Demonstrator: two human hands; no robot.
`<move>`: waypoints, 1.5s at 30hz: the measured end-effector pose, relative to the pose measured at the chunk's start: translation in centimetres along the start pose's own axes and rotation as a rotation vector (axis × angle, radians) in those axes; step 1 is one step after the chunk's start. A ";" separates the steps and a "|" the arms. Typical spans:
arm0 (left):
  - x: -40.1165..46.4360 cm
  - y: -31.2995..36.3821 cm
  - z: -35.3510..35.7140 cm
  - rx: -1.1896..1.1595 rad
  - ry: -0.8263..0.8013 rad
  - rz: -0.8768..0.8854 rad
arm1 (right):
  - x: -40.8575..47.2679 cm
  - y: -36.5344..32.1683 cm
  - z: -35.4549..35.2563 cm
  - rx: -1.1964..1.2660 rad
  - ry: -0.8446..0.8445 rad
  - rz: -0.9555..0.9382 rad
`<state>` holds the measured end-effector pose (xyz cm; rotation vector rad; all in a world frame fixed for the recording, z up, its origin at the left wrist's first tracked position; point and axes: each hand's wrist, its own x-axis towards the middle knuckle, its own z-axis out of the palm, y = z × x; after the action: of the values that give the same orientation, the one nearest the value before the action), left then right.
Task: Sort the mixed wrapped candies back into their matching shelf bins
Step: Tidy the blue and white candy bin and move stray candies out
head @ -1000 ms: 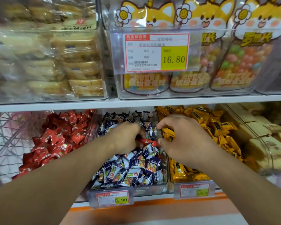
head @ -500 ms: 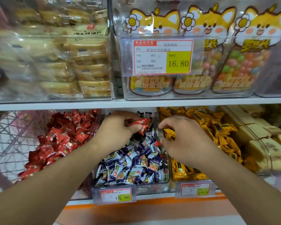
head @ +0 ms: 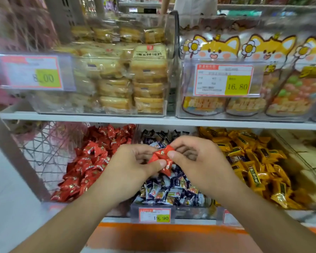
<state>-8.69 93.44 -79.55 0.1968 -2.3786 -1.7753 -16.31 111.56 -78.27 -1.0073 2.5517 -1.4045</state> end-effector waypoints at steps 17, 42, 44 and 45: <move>-0.3 -3.0 -11.2 0.483 0.523 -0.007 | 5.7 -3.6 8.9 0.284 -0.072 0.195; 2.4 -1.1 1.6 0.771 -0.091 0.322 | -0.6 3.5 -5.7 -0.544 -0.137 0.287; 3.8 -0.9 4.0 0.796 -0.189 0.291 | -0.7 4.0 -5.7 -0.508 -0.153 0.293; 4.8 -0.9 5.1 0.821 -0.223 0.289 | -0.6 4.1 -5.8 -0.497 -0.146 0.289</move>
<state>-14.46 97.02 -81.60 -0.2528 -2.9673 -0.6566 -19.92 117.68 -78.27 -0.7052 2.8454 -0.6165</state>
